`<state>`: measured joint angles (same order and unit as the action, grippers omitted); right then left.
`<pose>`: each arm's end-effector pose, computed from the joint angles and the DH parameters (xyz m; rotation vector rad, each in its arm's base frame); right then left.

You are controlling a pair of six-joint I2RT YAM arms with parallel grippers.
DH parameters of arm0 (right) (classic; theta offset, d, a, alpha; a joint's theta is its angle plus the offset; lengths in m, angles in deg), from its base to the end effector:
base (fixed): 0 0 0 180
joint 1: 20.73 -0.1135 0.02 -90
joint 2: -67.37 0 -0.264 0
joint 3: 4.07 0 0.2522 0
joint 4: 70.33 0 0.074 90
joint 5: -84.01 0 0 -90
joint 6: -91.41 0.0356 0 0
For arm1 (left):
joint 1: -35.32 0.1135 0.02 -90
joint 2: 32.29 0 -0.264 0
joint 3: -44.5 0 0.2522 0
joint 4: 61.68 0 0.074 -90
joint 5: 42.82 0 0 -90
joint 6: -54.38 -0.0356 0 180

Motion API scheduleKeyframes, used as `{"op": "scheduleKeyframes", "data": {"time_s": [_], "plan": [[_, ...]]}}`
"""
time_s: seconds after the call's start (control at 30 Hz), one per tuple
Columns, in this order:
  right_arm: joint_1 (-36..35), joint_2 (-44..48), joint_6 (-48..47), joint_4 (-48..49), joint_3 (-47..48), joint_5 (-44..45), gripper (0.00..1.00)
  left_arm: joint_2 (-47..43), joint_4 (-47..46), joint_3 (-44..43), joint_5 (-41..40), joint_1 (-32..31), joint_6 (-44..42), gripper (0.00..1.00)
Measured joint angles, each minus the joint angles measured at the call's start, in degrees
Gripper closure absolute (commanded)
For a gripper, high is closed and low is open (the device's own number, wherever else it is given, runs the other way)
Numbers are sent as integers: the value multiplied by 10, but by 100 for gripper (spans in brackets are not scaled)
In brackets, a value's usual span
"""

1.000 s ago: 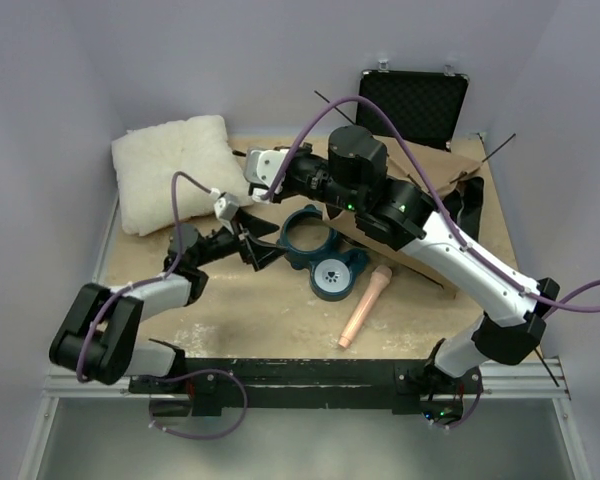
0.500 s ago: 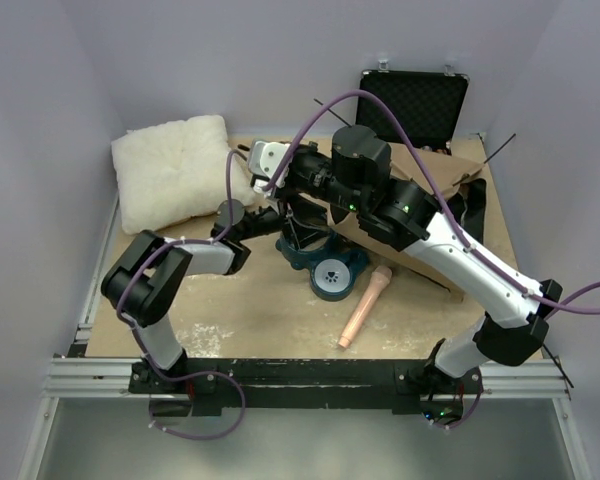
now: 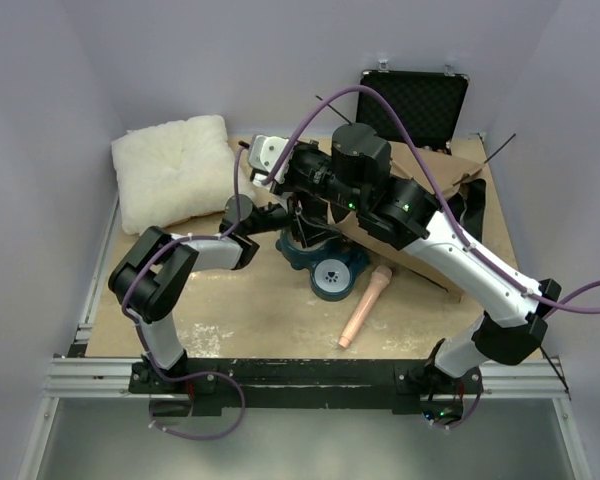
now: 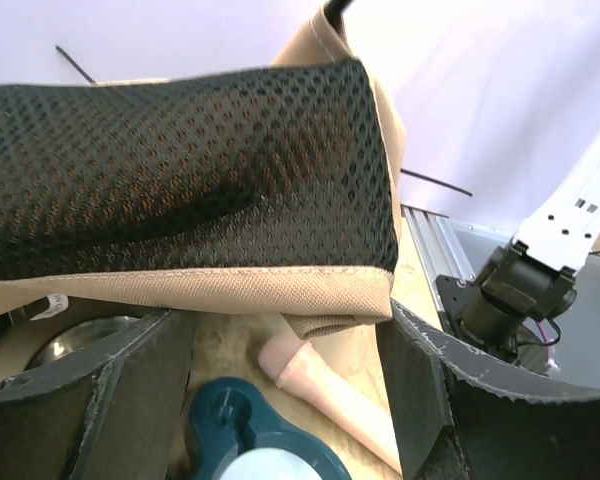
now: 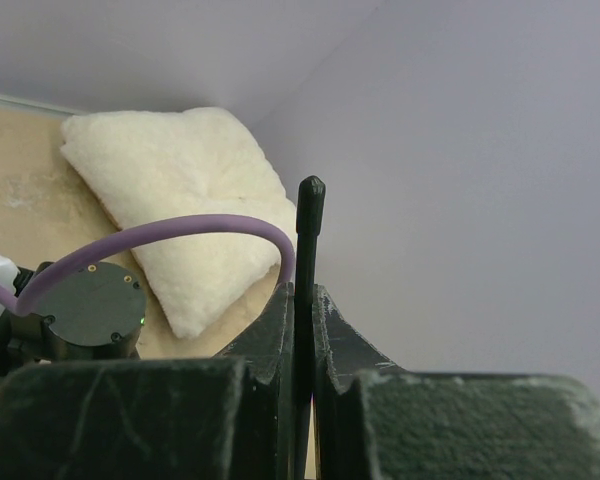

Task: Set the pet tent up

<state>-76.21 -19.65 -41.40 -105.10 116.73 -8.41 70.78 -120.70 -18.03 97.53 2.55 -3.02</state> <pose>0.1832 0.2690 0.5155 -1.2254 1.0161 0.2060 0.2905 -0.2196 0.2374 0.8426 1.2869 -1.4755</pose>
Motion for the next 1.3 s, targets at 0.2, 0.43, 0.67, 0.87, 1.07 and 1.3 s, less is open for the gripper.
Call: {"op": "scheduleKeyframes", "data": {"time_s": [0.2, 0.43, 0.67, 0.87, 1.07, 1.3], "plan": [[0, 0, 4, 0, 0, 4, 100, 0, 0, -14, -6, -2, 10, 81], [0, 0, 4, 1, -2, 4, 100, -23, 3, 1, 5, 6, 24, 100], [0, 40, 0, 12, -80, -3, 100, -217, 129, 74, 33, 115, 20, 100], [0, 61, 2, 4, -136, -33, 95, -349, 372, 49, 49, 128, -72, 100], [29, 57, 13, -48, -176, -81, 38, -393, 527, 45, 50, 158, -136, 100], [63, 29, 19, -101, -159, -139, 24, -396, 627, 2, 47, 163, -185, 100]]}}
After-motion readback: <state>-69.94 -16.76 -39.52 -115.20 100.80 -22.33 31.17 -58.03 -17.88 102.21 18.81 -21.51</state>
